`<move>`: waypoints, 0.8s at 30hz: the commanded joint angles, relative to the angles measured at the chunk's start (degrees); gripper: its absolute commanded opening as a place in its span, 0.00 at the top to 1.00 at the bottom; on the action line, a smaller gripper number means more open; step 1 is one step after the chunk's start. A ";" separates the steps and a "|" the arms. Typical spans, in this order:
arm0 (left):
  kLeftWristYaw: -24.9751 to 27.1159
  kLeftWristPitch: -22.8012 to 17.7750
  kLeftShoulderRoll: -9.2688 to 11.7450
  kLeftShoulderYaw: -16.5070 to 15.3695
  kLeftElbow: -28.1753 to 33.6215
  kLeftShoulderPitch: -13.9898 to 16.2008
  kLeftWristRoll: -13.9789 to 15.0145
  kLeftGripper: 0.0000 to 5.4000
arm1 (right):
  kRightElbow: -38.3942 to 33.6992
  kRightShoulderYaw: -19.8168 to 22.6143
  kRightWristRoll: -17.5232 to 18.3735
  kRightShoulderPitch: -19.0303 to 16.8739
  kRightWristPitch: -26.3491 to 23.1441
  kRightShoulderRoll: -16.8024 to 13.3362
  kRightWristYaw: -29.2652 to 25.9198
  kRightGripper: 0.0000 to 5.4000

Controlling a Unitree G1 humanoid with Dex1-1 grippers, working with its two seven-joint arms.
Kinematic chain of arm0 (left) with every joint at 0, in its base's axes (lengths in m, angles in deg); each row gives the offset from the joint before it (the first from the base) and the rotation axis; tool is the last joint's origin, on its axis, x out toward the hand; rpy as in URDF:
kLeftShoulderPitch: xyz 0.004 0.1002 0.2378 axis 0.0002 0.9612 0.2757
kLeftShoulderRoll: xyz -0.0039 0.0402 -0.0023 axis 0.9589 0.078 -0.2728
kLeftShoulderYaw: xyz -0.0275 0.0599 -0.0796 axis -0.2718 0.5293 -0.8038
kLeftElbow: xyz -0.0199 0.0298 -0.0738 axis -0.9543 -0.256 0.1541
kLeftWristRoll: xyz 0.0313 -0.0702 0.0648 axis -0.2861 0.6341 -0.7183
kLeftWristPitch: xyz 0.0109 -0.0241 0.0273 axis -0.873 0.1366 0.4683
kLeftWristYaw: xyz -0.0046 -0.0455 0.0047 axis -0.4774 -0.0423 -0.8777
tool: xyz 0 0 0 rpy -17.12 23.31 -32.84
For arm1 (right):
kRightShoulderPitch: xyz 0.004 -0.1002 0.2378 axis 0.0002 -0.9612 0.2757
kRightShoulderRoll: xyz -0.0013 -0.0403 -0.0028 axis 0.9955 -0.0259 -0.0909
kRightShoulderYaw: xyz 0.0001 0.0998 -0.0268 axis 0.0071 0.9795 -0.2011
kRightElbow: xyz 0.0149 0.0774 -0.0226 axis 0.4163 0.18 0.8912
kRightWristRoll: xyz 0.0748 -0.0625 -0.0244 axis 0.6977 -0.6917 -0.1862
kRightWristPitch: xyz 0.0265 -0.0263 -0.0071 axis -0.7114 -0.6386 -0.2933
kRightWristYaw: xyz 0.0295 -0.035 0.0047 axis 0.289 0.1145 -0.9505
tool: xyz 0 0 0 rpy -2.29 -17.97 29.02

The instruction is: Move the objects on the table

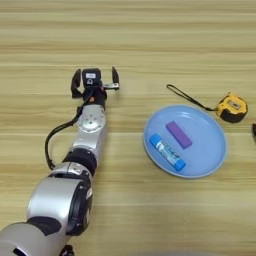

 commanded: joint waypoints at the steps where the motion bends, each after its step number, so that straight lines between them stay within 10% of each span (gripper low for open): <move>1: -0.29 -0.39 0.15 0.24 -0.11 0.05 -0.79 0.00 | 2.03 -0.15 0.43 0.08 -2.64 -0.10 -0.59 0.01; 24: -0.28 -0.36 0.27 0.18 -0.17 0.02 -0.76 0.00 | 8.15 0.02 1.62 1.06 -7.10 -1.53 -2.74 0.01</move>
